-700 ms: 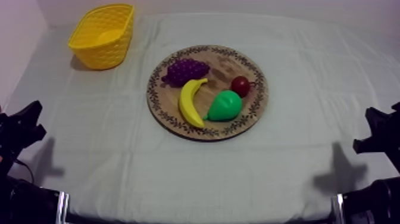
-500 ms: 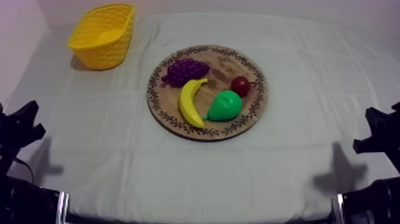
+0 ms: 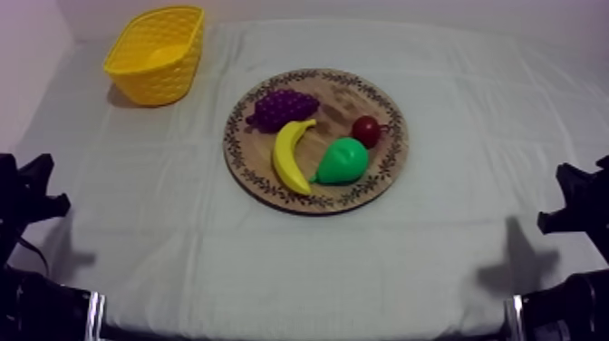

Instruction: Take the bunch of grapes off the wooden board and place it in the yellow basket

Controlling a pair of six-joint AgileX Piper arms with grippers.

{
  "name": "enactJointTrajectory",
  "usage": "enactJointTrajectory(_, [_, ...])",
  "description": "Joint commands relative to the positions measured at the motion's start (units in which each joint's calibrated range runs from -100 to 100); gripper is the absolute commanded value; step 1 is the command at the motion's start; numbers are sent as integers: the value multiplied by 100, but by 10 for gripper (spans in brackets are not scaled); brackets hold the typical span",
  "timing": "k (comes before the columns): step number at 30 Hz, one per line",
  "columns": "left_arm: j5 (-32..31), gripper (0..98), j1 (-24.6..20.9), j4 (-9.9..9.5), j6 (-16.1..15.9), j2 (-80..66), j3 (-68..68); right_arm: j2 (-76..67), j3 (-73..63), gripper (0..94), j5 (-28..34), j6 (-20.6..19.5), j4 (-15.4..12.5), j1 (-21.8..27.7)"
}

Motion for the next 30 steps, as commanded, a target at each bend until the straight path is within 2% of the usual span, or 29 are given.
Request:
enactJointTrajectory(1, [-34, 0, 34, 35, -85, 495, -342, -2, -1, 5, 2, 1, 1, 1])
enactJointTrajectory(13, [256, 0, 370, 40, -504, 3013, -3404, -2, -1, 5, 2, 1, 1, 1])
enactJointTrajectory(16, [564, 0, 433, 22, -565, 3458, -4139, -2, -1, 5, 2, 1, 1, 1])
enactJointTrajectory(24, [1654, 0, 754, -186, -502, 4670, -6018, -2, -1, 5, 2, 1, 1, 1])
enactJointTrajectory(30, [2314, 0, 977, -83, -574, 5478, -7070, -2, -1, 5, 2, 1, 1, 1])
